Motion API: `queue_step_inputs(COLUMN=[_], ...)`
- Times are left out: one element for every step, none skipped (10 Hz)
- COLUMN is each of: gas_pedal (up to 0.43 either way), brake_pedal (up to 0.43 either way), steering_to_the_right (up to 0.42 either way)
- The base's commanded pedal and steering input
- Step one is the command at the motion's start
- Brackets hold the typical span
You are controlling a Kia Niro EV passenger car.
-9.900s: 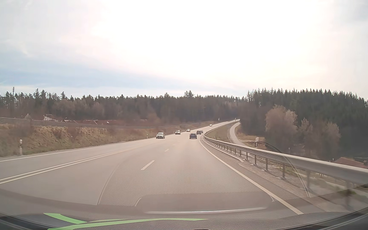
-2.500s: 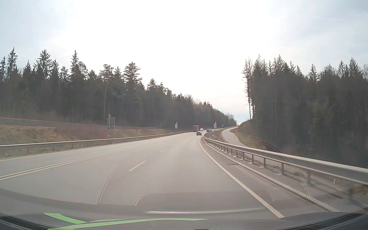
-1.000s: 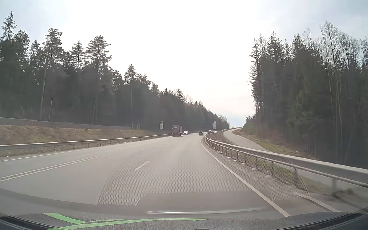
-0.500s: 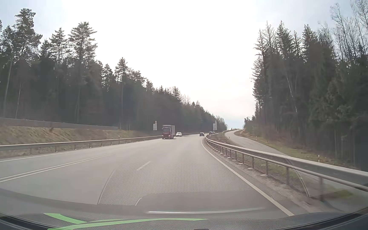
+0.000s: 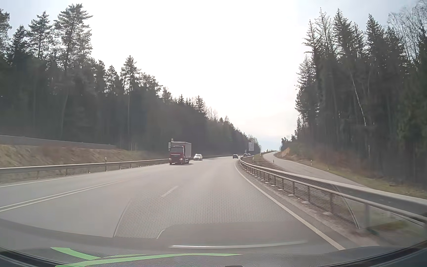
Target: Follow the waypoints while adhering to traffic rules and regulations
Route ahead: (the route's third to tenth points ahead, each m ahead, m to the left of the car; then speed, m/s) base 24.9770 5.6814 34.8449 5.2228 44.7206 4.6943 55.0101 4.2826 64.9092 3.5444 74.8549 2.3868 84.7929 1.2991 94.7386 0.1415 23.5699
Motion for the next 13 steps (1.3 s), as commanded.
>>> queue_step_inputs(gas_pedal=[0.268,0.268,0.268,0.268,0.268,0.268,0.268,0.268,0.268,0.268,0.268,0.268,0.268], brake_pedal=[0.000,0.000,0.000,0.000,0.000,0.000,0.000,0.000,0.000,0.000,0.000,0.000,0.000], steering_to_the_right=[0.008,0.008,0.008,0.008,0.009,0.009,0.009,0.009,0.009,0.009,0.009,0.009,0.009])
